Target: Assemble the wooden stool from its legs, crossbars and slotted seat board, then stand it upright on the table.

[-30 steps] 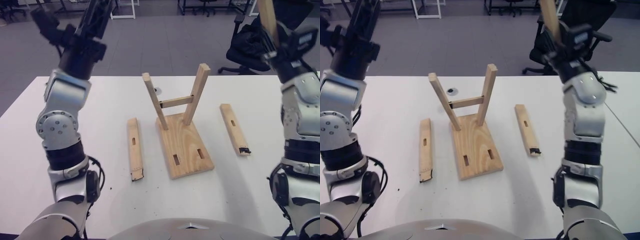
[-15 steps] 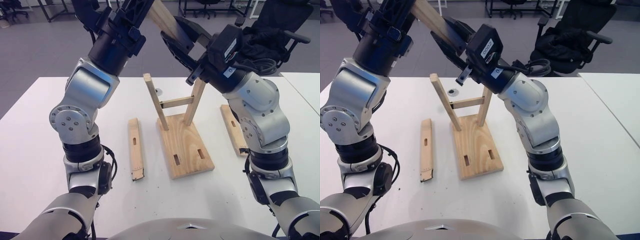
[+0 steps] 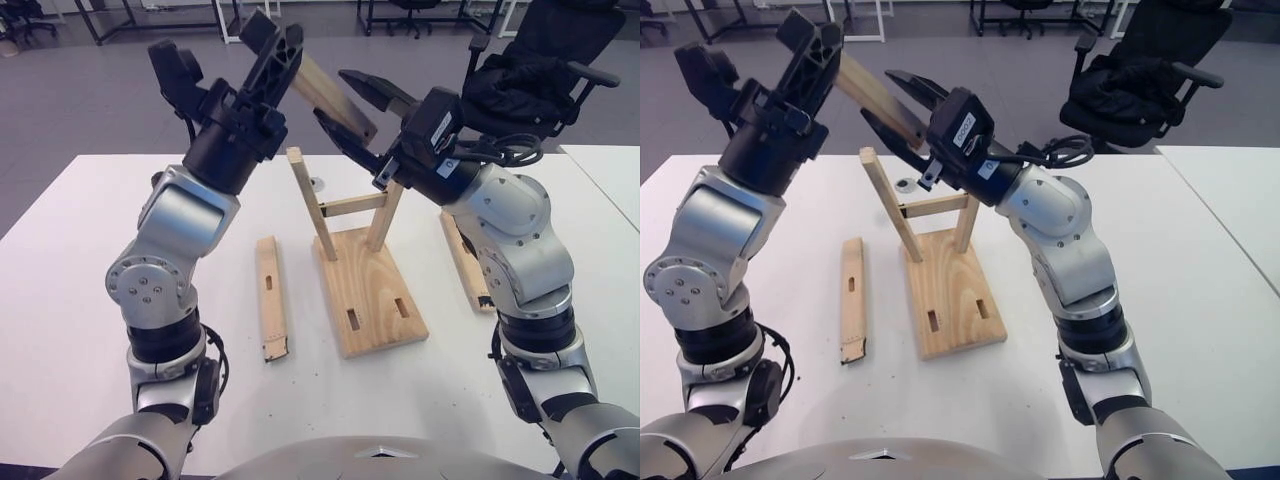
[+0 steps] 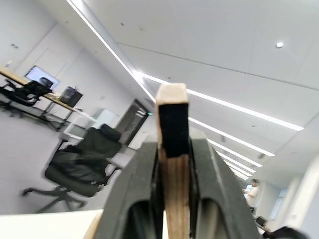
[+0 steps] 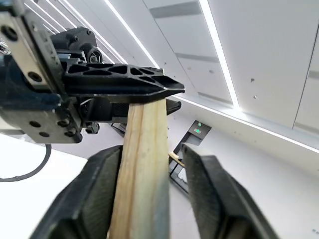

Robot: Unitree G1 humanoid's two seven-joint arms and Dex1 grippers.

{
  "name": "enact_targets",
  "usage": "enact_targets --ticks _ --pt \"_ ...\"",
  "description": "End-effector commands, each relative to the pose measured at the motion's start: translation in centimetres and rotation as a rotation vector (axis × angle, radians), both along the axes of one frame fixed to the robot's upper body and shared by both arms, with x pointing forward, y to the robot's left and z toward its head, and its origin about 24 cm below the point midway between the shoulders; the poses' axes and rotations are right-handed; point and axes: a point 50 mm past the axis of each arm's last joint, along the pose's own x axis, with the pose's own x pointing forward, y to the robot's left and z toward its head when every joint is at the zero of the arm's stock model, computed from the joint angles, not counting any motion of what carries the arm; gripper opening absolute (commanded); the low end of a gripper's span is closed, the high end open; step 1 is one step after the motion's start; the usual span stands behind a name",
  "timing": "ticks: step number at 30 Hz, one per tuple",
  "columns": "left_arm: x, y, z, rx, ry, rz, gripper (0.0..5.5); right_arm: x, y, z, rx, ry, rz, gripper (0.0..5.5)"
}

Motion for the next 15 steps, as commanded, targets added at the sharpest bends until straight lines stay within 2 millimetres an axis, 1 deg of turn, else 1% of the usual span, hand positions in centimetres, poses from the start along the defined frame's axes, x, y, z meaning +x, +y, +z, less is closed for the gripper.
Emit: enact_targets --ticks 1,2,5,7,10,12,13,15 --pt "-1.2 1.6 -1.9 0.019 0.074 0.086 0.40 -0.9 -0.9 -2.1 -0.096 0.090 0.007 3.01" --pt "-1.7 2.3 -2.5 0.028 0.094 0.115 0.40 -1.1 -1.4 -2.8 -0.118 0.122 -0.004 3.18" --pt "-3.0 5.1 -5.5 0.042 0.212 0.263 0.40 -1.8 -3.8 -5.6 -0.190 0.258 -0.064 3.67" --pt "-3.5 6.1 -7.5 0.057 0.288 0.360 0.40 -1.8 -5.0 -7.3 -0.211 0.347 -0.102 3.70" --pt "-2.9 6.2 -10.0 0.046 0.374 0.453 0.40 -1.0 -6.7 -9.6 -0.233 0.427 -0.190 3.70" --pt "-2.8 6.4 -12.2 0.093 0.441 0.547 0.40 -0.5 -7.6 -10.8 -0.247 0.451 -0.242 3.70" --pt "-3.1 6.5 -13.4 0.109 0.492 0.597 0.40 -0.4 -7.9 -11.2 -0.248 0.457 -0.261 3.70" --pt "-3.9 6.5 -14.9 0.134 0.557 0.653 0.40 -0.2 -8.2 -11.7 -0.239 0.463 -0.285 3.70"
